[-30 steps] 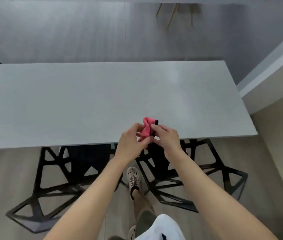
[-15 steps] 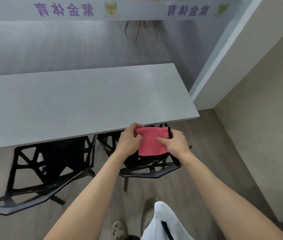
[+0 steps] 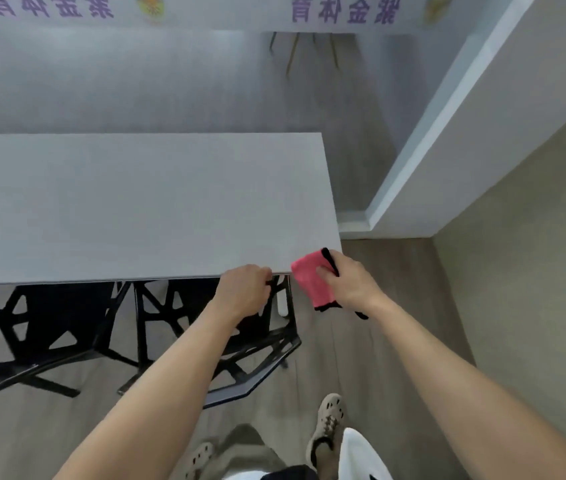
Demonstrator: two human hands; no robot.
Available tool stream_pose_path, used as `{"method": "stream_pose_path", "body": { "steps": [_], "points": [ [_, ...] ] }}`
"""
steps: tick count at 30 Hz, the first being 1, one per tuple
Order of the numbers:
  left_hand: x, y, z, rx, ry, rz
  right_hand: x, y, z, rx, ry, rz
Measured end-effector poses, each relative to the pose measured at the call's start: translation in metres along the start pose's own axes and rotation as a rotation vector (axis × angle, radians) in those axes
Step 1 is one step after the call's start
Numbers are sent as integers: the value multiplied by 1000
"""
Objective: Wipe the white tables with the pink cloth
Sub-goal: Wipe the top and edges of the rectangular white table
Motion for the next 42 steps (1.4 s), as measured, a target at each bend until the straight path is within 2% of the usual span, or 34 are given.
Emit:
{"method": "stream_pose_path", "body": {
  "steps": [4,9,13,17,20,24,27,29,31,33,38,42],
  "points": [
    [3,-6,36,111,-95,14,-2,-38,51,-30,-22,-45],
    [-28,-4,89,226,-194,32,-33,-62,139,-49,-48,-205],
    [-73,3,160,344,-259,-79,-82,-88,235,-19,-95,-376],
    [-122,0,226,440,-304,-98,-156,-104,325,103,-240,-396],
    [-150,1,250,496,-329,-60,-181,-85,370,150,-383,-346],
    [-189,7,261,571,-405,14,-154,-35,422,-27,-348,-603],
    [-216,19,266,536,-474,74,-137,-17,447,39,-418,-588],
    [-224,29,270,499,-487,91,-127,-2,458,26,-471,-671],
    [-227,37,272,519,-497,69,-115,16,470,34,-513,-773],
    [-223,37,269,556,-493,66,-114,23,479,127,-558,-782],
    [-225,36,268,606,-514,53,-192,49,551,229,-505,-670],
    [-225,33,267,610,-550,43,-257,106,562,274,-536,-675]
  ]
}}
Point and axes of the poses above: each hand's wrist, its own z-axis towards the middle knuckle, its own y-axis out of the palm, x = y × z, the point moved 3 cm from there along z, towards the middle knuckle, and after that the axes turned 13 degrees about y, right-handed, at the moved point
